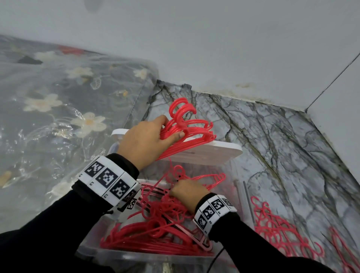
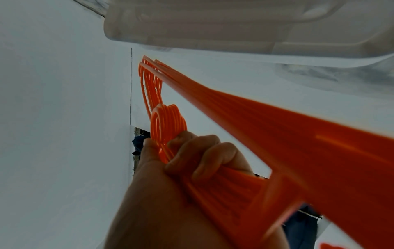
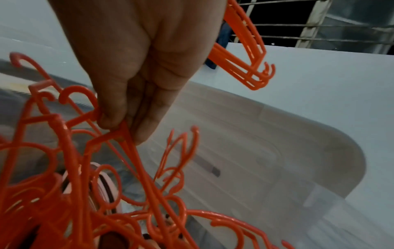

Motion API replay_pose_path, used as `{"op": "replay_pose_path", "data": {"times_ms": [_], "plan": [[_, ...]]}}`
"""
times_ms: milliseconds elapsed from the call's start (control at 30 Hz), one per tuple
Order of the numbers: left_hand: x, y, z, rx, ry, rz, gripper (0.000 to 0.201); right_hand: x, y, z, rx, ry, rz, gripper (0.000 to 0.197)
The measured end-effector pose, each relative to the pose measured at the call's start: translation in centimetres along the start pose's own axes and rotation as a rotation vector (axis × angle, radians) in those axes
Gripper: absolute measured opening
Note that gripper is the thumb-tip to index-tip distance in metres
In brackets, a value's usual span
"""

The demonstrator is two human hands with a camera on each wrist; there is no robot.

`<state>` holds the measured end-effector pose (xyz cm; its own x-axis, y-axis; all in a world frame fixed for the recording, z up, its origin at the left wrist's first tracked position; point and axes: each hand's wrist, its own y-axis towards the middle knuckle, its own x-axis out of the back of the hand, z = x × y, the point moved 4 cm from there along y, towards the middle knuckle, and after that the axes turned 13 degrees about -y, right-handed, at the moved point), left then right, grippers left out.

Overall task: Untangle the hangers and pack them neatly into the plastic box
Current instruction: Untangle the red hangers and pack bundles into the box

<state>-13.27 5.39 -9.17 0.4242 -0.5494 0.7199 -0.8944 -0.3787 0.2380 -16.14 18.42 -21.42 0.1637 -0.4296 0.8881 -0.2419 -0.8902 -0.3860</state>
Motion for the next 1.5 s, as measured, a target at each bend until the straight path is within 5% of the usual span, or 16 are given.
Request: {"op": "replay_pose_path", "data": {"times_ms": [233,567,933,1367,1500], "plan": [[0.0,0.2,0.4,0.012,-0.019,0.006,0.058,2.5,-0.8,-3.4,-0.085,0.138,-0.241,0.022],[-0.3,-0.1,-0.1,-0.002,0.013,-0.014,0.054,1.7,-1.3,-2.8,-0.114,0.274,-0.181,0.019],[0.1,0.2,0.6,-0.001,-0.003,-0.012,0.058,4.4,-3.4,-7.3,-0.253,0.359,-0.379,0.017],[-0.1,0.1,0.7,-0.009,-0.001,0.011,0.063,8.1,-8.5,-11.9,-0.45,0.728,-0.968,0.018],[-0.3,0.1,0.6,-0.016,0.045,0.006,0.06,6.9,-7.1,-10.8,-0.432,0.609,-0.792,0.013]]}}
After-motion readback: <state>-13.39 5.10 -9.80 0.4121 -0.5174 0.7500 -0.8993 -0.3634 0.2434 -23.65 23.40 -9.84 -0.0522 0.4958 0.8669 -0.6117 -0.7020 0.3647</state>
